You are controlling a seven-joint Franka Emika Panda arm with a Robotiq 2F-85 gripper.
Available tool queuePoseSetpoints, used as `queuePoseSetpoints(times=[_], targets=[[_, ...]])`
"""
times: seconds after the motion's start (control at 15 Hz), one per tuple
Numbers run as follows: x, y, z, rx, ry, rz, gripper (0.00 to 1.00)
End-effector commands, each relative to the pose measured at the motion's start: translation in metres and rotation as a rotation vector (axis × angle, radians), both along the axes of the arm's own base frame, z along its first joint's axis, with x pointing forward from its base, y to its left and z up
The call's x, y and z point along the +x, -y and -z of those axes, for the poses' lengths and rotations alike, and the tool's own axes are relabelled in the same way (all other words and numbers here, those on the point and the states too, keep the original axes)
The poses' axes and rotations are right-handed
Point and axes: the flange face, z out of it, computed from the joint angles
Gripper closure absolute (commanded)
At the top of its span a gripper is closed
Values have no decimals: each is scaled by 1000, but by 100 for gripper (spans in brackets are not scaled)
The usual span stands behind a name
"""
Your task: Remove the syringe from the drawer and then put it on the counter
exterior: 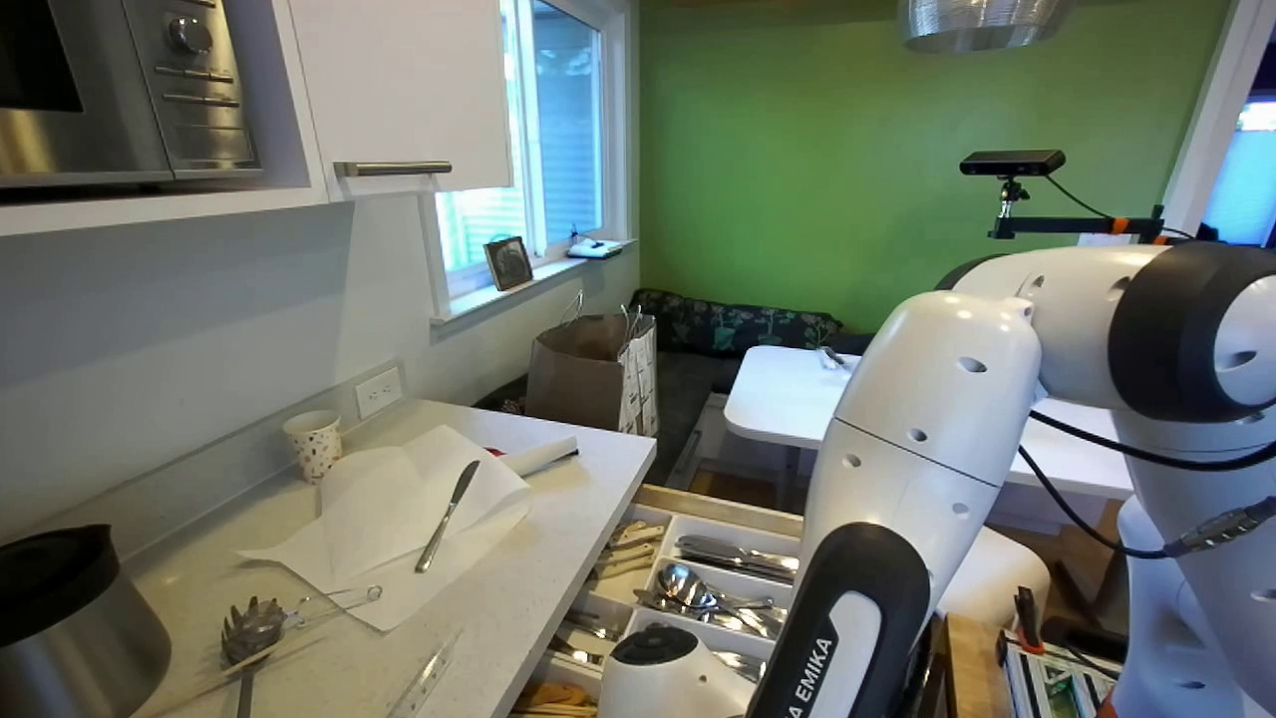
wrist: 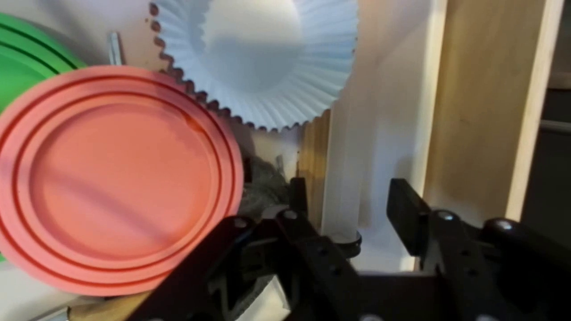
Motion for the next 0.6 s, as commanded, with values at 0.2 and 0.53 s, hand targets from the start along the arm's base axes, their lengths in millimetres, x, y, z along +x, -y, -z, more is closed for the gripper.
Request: queuePoseSetpoints(times=[0.2,0.53], targets=[[3,1,11,22,-1,7,75],[3,0,14,25,-5,7,70]])
